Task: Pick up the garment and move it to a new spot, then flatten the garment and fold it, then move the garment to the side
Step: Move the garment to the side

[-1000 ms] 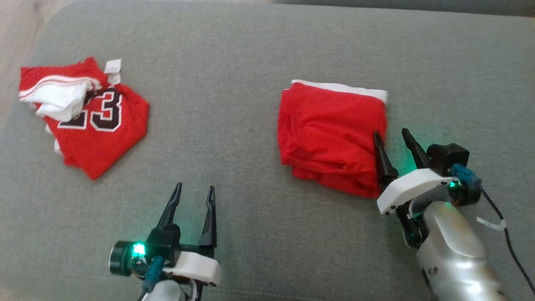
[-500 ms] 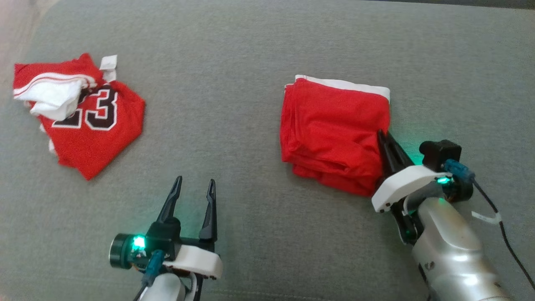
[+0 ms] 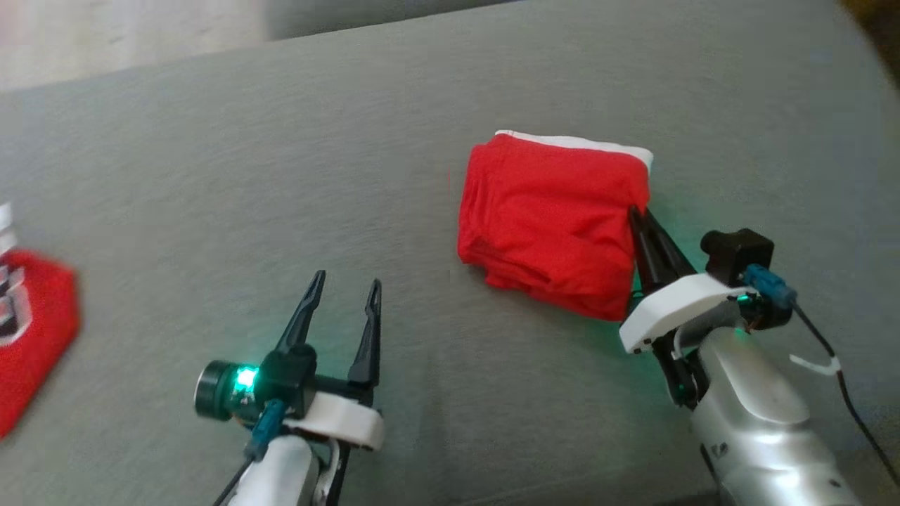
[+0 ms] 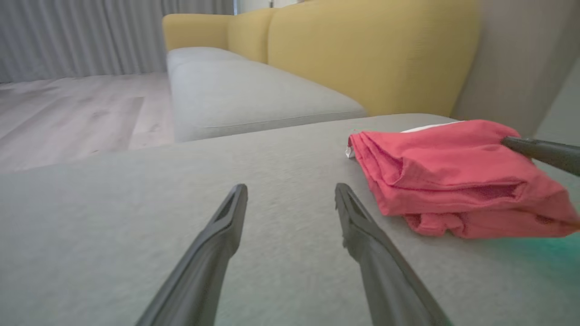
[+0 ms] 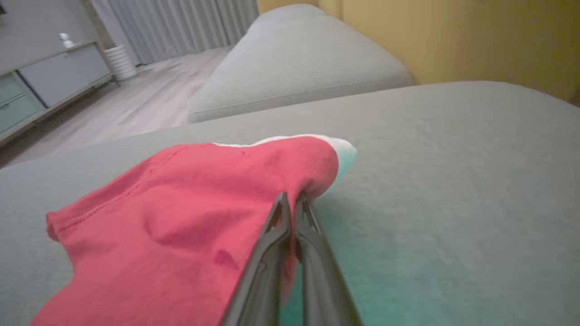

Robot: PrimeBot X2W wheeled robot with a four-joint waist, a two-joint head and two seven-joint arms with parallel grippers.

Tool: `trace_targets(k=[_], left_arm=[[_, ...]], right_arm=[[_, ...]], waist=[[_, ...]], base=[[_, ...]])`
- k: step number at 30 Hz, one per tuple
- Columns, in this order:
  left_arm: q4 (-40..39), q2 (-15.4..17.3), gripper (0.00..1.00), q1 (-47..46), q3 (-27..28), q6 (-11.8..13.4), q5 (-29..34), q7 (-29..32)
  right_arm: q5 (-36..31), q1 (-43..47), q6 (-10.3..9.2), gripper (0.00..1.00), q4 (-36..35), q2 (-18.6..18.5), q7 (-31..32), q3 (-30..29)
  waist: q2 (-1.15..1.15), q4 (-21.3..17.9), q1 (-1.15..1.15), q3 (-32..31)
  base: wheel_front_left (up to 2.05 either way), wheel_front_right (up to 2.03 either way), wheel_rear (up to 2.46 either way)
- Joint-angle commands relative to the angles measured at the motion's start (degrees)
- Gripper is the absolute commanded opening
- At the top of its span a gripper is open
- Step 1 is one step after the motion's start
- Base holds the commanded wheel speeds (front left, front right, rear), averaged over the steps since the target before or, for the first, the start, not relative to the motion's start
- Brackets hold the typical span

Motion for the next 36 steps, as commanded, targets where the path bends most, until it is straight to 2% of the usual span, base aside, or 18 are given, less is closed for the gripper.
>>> trace_targets(k=[1, 2, 5, 8, 13, 17, 19, 31, 36], left_arm=[[-2.0, 0.4, 1.0, -2.5, 0.8, -0.2, 0.3, -0.4], [-2.0, 0.4, 1.0, -2.5, 0.8, -0.2, 0.3, -0.4], [-1.9, 0.4, 1.0, -3.4, -0.7, -1.0, 0.3, -0.4], [-1.7, 0.4, 1.0, -4.1, -1.9, -1.5, 0.2, -0.4], [-0.8, 0.4, 1.0, -4.3, -3.5, -2.1, 0.2, -0.4], [-0.2, 0.4, 1.0, -4.0, -3.7, -2.7, 0.9, -0.4], [-0.1, 0.4, 1.0, -3.7, -3.6, -2.8, 1.3, -0.4], [-0.8, 0.4, 1.0, -5.5, -3.1, -4.6, 3.9, -0.4], [-1.6, 0.4, 1.0, -6.6, -2.7, -5.0, 4.7, -0.4]], right_arm=[[0.2, -0.4, 0.13, 0.0, -2.1, 0.5, -0.2, 1.6], [0.2, -0.4, 0.13, 0.0, -2.1, 0.5, -0.2, 1.6], [0.8, -0.1, 0.13, 0.0, -2.5, 0.5, -0.2, 2.5], [0.9, 0.0, 0.13, 0.0, -2.4, 0.5, -0.2, 3.0], [0.0, -0.7, 0.13, 0.0, -1.2, 0.5, -0.2, 2.4], [-4.6, -3.3, 0.13, 0.0, 1.7, 0.1, -0.2, -0.1], [-6.9, -5.4, 0.13, 0.0, 3.3, -1.2, -0.2, -1.8], [-22.5, -21.2, 0.13, 0.0, 12.7, -16.2, 1.0, -13.6], [-28.4, -24.9, 0.13, 0.0, 14.3, -20.0, 2.1, -20.0]], waist=[[0.0, -9.6, 0.0, -0.1], [0.0, -9.6, 0.0, -0.1], [0.0, -13.9, 0.0, 0.4], [0.0, -16.6, 0.0, 1.2], [0.0, -17.7, 0.0, 2.4], [0.0, -16.3, 0.0, 3.5], [0.0, -15.1, 0.0, 4.2], [0.0, -6.0, 0.0, 10.2], [0.0, -3.1, 0.0, 12.1]], base=[[0.0, 0.0, 0.0], [0.0, 0.0, 0.0], [0.0, 0.0, 0.0], [0.0, 0.0, 0.0], [0.0, 0.0, 0.0], [0.0, 0.0, 0.0], [0.0, 0.0, 0.0], [0.0, 0.0, 0.0], [0.0, 0.0, 0.0]])
